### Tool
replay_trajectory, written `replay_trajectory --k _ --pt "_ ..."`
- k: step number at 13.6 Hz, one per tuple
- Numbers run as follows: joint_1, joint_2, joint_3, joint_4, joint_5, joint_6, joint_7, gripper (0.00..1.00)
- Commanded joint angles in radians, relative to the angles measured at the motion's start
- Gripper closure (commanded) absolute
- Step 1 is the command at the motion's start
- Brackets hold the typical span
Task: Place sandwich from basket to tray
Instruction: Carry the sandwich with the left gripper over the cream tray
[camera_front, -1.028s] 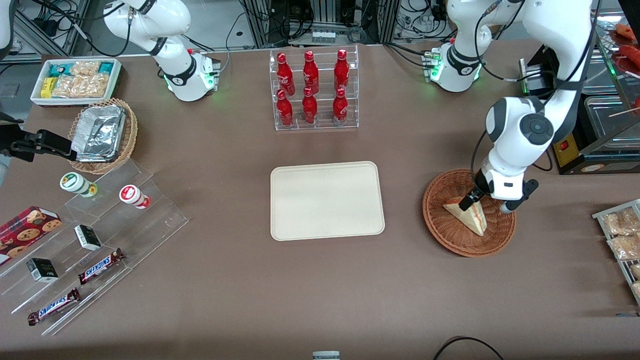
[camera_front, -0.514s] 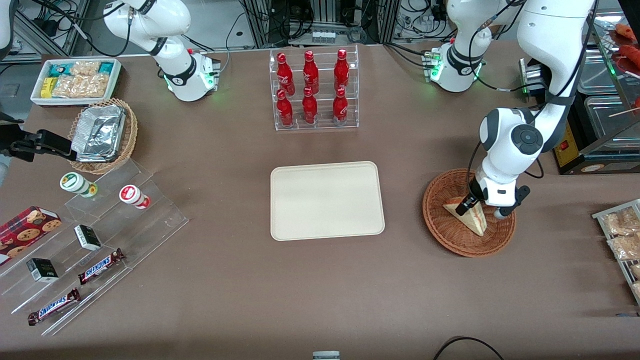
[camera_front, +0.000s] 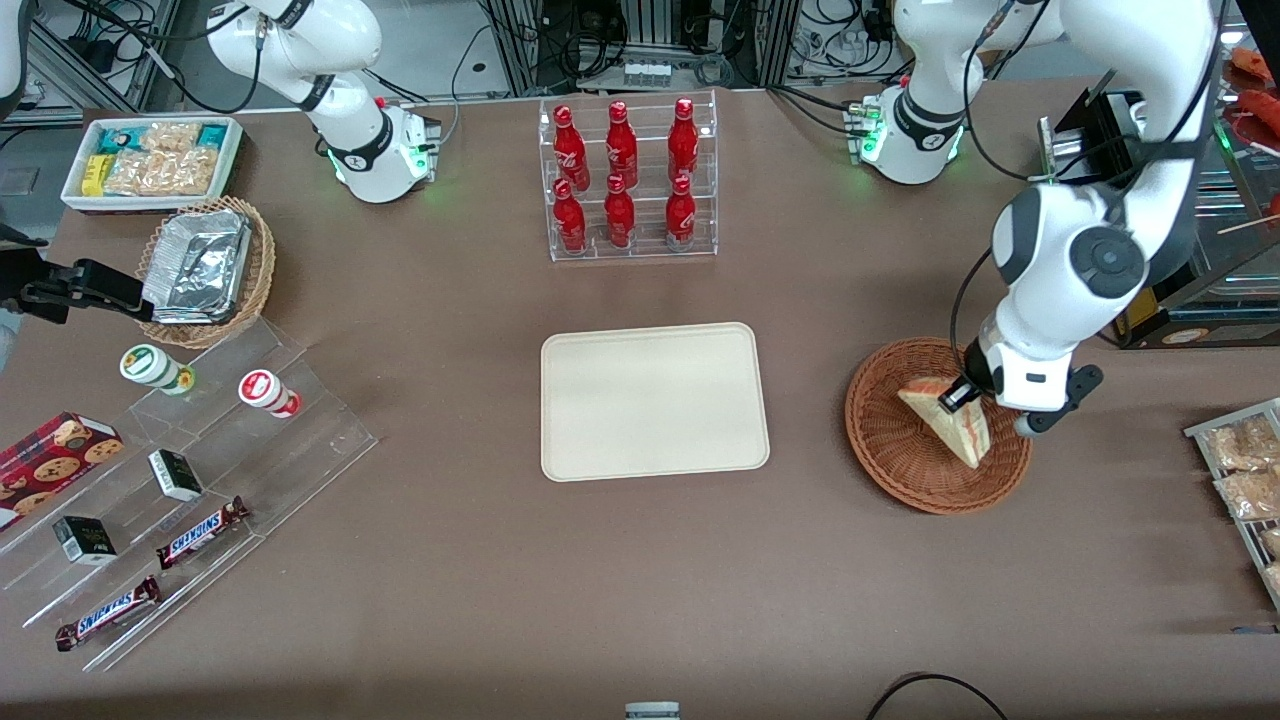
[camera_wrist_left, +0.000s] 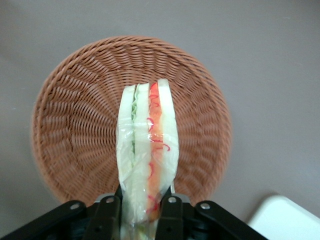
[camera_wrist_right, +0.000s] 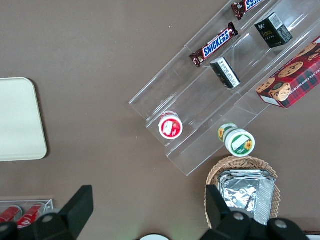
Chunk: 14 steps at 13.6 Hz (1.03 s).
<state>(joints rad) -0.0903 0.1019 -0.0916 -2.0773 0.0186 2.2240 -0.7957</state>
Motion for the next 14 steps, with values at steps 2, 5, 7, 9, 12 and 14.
replay_trajectory --k 2,5,7,9,12,14 --pt "-0.168 0.038 -0.005 0.232 0.017 -0.230 -0.005 1.00" --pt "-0.302 0.088 -0.007 0.282 0.017 -0.231 -0.010 1.00" --pt "-0.397 0.148 -0.007 0.345 0.009 -0.227 -0.020 1.00" --pt "-0.465 0.209 -0.007 0.385 0.011 -0.201 -0.063 1.00" --pt "-0.563 0.294 -0.003 0.401 0.020 -0.086 -0.102 1.00" --pt "-0.611 0.376 -0.002 0.451 0.021 -0.061 -0.103 1.00"
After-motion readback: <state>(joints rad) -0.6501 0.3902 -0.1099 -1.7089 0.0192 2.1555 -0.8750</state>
